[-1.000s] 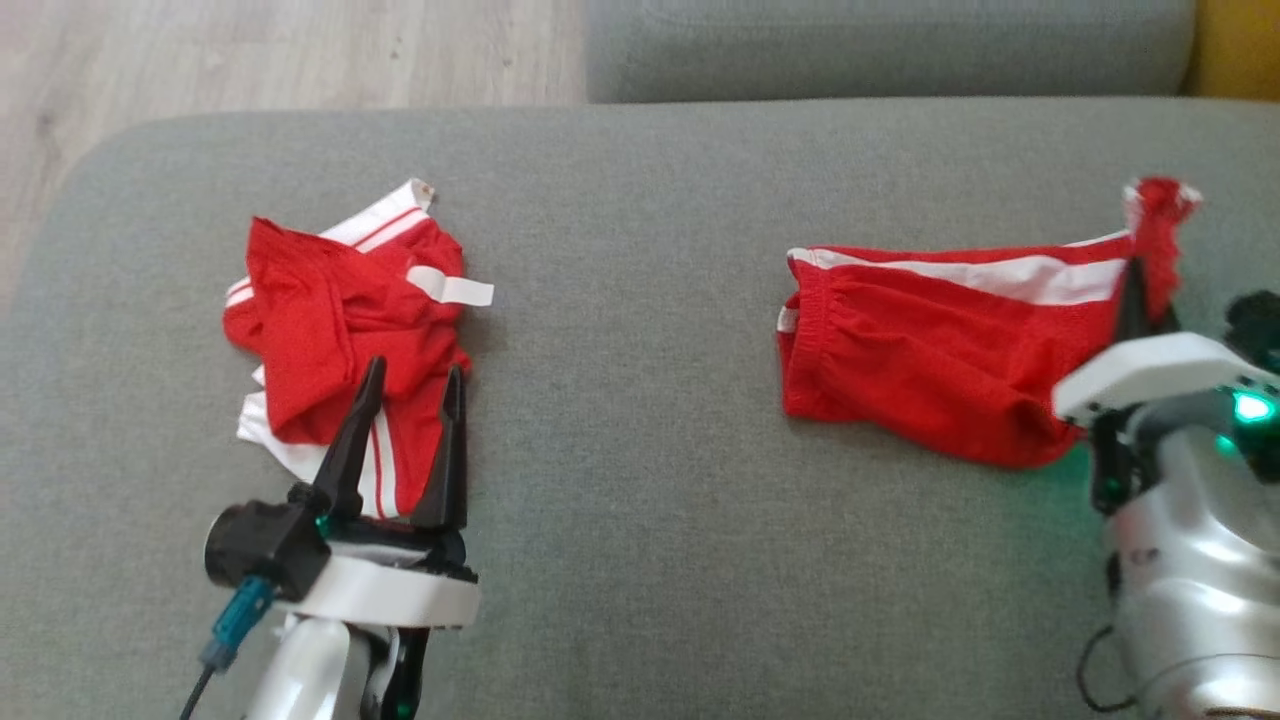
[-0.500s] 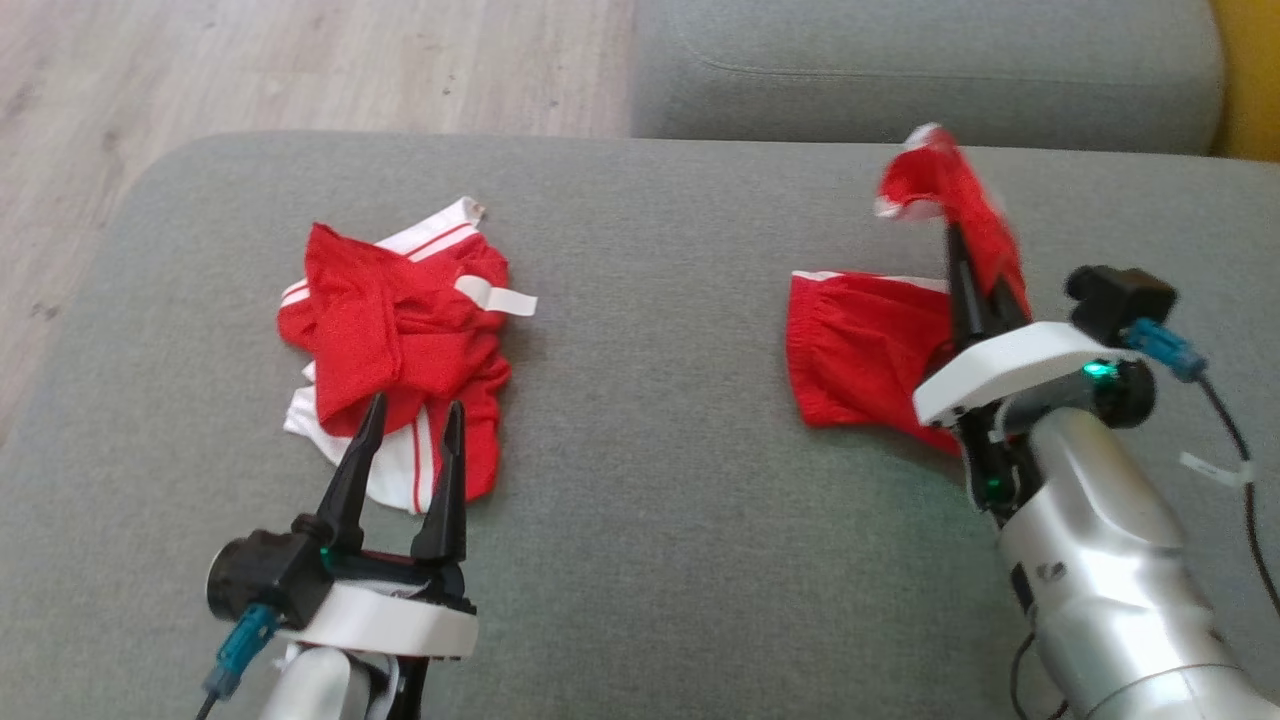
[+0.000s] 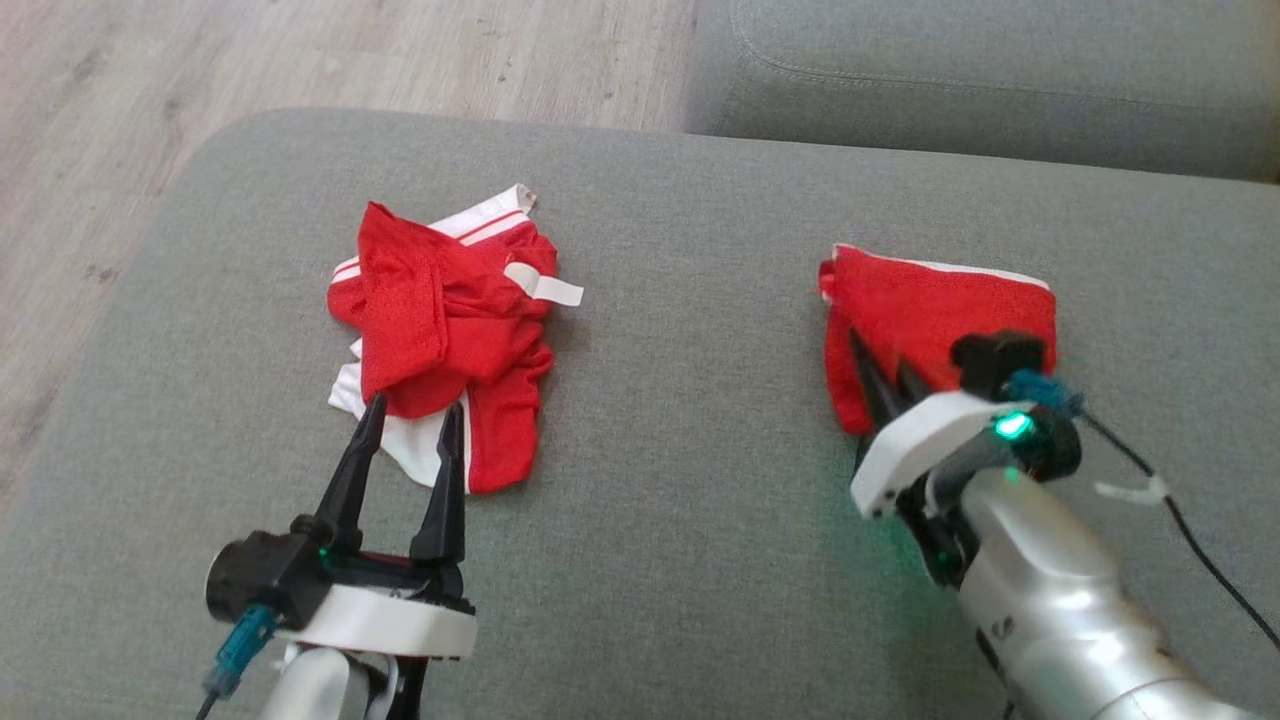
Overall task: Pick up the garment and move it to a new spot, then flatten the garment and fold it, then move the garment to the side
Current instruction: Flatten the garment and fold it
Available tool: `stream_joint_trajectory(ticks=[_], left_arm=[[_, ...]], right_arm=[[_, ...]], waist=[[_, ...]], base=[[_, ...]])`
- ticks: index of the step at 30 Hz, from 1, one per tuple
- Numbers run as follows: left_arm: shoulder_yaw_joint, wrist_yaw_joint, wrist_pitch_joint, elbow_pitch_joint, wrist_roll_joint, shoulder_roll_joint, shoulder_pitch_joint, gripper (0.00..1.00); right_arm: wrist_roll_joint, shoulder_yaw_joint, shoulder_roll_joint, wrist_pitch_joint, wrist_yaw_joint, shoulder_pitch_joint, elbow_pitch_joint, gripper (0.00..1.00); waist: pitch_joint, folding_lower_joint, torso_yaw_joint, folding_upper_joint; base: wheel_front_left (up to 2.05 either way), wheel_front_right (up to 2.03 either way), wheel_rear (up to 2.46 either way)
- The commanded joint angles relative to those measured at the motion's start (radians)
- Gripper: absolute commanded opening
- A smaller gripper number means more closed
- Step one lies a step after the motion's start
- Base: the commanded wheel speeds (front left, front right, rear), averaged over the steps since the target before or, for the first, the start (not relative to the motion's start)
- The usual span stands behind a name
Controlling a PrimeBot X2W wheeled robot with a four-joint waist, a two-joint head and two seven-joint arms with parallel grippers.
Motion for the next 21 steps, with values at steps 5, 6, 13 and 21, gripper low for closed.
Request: stream_joint_trajectory(ticks=[5,6,13,21], left_arm=[[0.048,0.002,-0.005,-0.025,0.001,0.007,-0.021,1.0],[0.05,0.002,-0.005,-0.025,0.0,0.006,-0.021,1.0],[0.058,0.002,-0.005,-0.034,0.002,0.001,-0.028,1.0],[0.09,0.002,-0.005,-0.059,0.011,-0.009,-0.03,1.0]], right_arm=[[-0.004,0.143,0.019,0.021,-0.001,-0.019,0.03,1.0],[0.007,0.17,0.019,0.029,-0.001,-0.016,0.026,1.0],[0.062,0.258,-0.008,0.017,-0.001,-0.04,-0.009,1.0],[0.078,0.136,-0.117,-0.013,-0.001,-0.055,-0.158,1.0]], waist=[[-0.006,0.0,-0.008,-0.0001],[-0.006,0.0,-0.014,-0.0001],[-0.019,0.0,-0.079,-0.0001],[-0.036,0.0,-0.178,-0.0001]], base=[[0.0,0.0,0.0],[0.0,0.0,0.0],[0.0,0.0,0.0],[0.0,0.0,0.0]])
